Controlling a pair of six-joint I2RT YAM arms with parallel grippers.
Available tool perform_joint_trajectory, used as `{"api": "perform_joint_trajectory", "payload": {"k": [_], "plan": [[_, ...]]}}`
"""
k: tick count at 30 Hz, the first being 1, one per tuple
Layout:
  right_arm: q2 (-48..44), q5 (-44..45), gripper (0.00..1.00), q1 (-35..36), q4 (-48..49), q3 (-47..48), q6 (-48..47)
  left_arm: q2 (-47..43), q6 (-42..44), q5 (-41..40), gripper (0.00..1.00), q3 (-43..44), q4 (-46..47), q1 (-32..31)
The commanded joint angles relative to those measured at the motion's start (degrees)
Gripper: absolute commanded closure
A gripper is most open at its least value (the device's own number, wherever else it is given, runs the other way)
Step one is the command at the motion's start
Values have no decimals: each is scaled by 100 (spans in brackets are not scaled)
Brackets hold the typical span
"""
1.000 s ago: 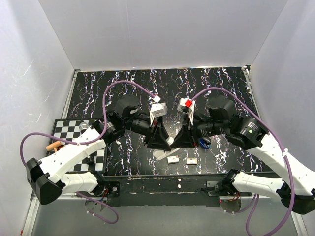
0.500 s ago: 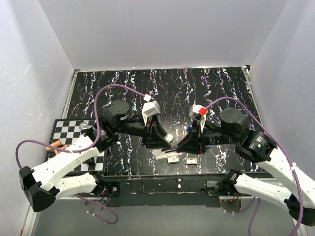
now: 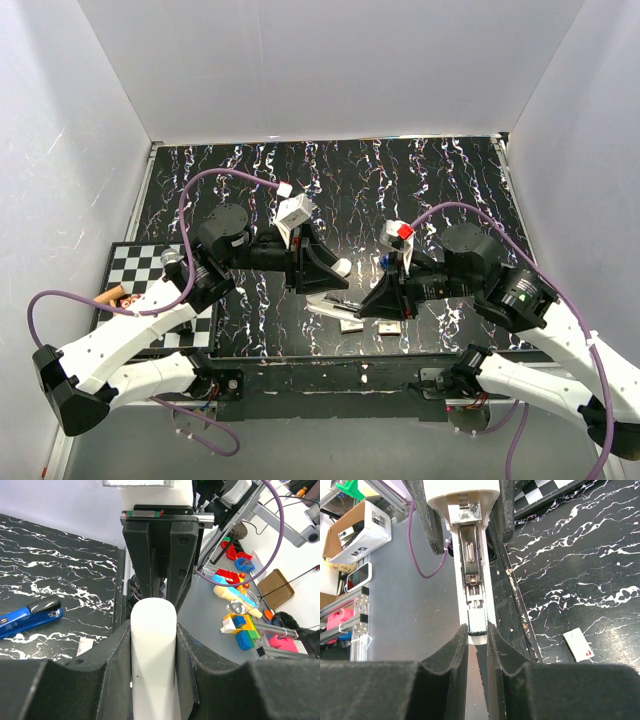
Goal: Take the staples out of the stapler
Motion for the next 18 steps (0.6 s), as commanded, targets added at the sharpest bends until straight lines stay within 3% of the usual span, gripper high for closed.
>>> {"api": "perform_joint_trajectory", "payload": {"k": [1,18], "plan": [[110,38,99,77,-33,372,40,-36,117,-539,100,6,336,48],[348,1567,74,77,-973,1321,-408,-89,828,-1233,100,-30,-665,48]]}}
